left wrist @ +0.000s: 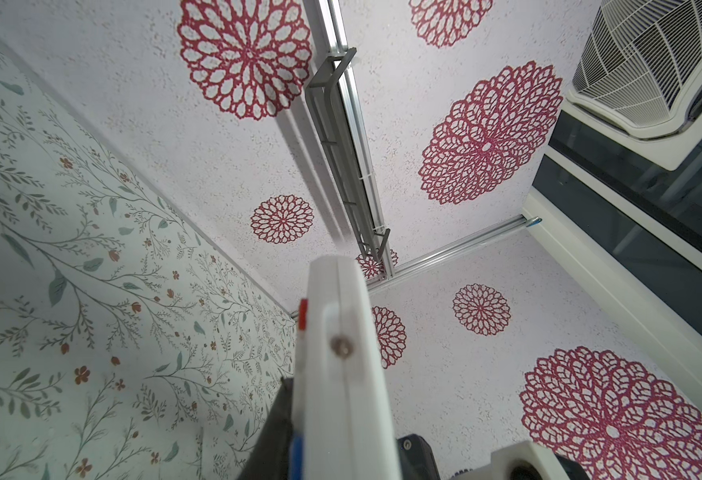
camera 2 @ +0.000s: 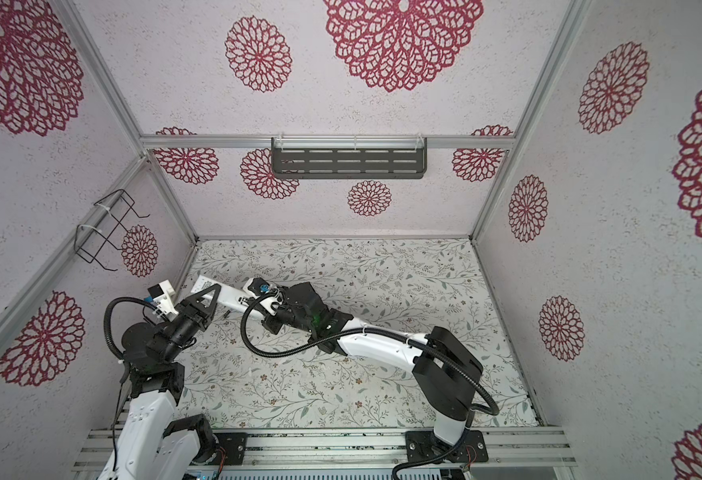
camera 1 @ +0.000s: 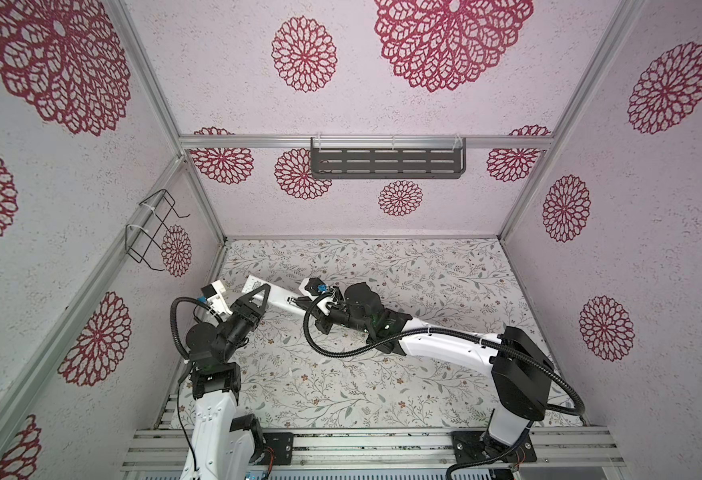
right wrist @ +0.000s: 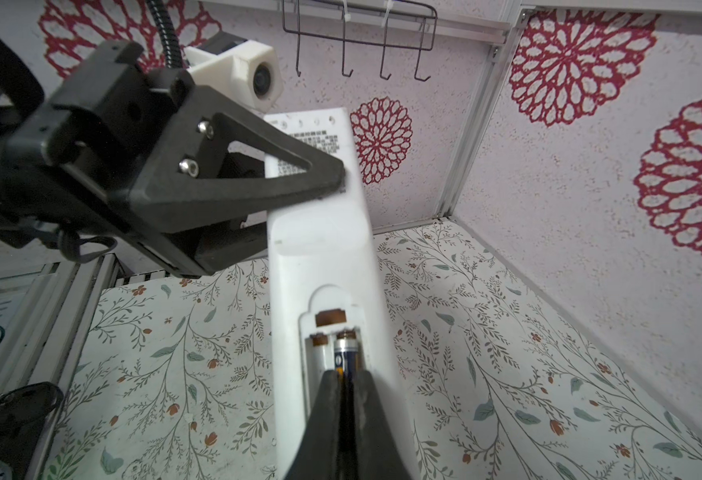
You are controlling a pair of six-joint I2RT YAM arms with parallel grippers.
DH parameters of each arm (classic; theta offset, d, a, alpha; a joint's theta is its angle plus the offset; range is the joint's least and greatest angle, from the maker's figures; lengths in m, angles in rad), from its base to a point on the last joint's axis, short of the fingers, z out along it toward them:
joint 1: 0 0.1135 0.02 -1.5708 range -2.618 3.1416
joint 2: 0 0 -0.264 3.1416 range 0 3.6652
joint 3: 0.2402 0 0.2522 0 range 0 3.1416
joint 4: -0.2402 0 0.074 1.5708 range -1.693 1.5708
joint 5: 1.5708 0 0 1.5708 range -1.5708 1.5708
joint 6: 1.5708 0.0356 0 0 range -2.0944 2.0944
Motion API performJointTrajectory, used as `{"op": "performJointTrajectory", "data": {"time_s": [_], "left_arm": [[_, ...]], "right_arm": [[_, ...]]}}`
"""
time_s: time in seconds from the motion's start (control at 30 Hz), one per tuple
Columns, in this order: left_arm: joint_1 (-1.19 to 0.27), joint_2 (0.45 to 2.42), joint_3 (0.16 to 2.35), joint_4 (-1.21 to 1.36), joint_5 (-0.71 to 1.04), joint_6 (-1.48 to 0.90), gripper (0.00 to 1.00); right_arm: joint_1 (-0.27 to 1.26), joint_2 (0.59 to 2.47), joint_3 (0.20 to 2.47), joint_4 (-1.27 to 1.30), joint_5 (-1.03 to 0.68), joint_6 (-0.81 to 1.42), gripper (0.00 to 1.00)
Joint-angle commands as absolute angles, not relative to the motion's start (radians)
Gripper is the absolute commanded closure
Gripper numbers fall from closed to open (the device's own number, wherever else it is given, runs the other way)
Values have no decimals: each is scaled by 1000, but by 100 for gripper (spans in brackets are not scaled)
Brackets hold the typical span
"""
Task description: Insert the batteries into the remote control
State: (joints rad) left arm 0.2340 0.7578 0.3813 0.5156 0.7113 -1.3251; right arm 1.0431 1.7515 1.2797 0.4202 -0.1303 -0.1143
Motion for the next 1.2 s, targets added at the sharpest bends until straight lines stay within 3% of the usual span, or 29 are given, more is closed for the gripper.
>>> {"op": "performJointTrajectory", "data": {"time_s": [0.0,0.27,0.6,1.17], "left_arm": [[212,692,468,549,889,-1340,90],[215,682,512,206,816,-1069,90],[227,719,509,173,840,-996,90],[262,773,412,513,862,-1232,89]], "right_arm": [[1019,1778,1240,258,-87,-137,89],[1021,1649,1127,267,-116,-126,79],[1022,1565,1059,295,-172,-108,67],[1024,1576,1092,223,-286,-129,65]]}}
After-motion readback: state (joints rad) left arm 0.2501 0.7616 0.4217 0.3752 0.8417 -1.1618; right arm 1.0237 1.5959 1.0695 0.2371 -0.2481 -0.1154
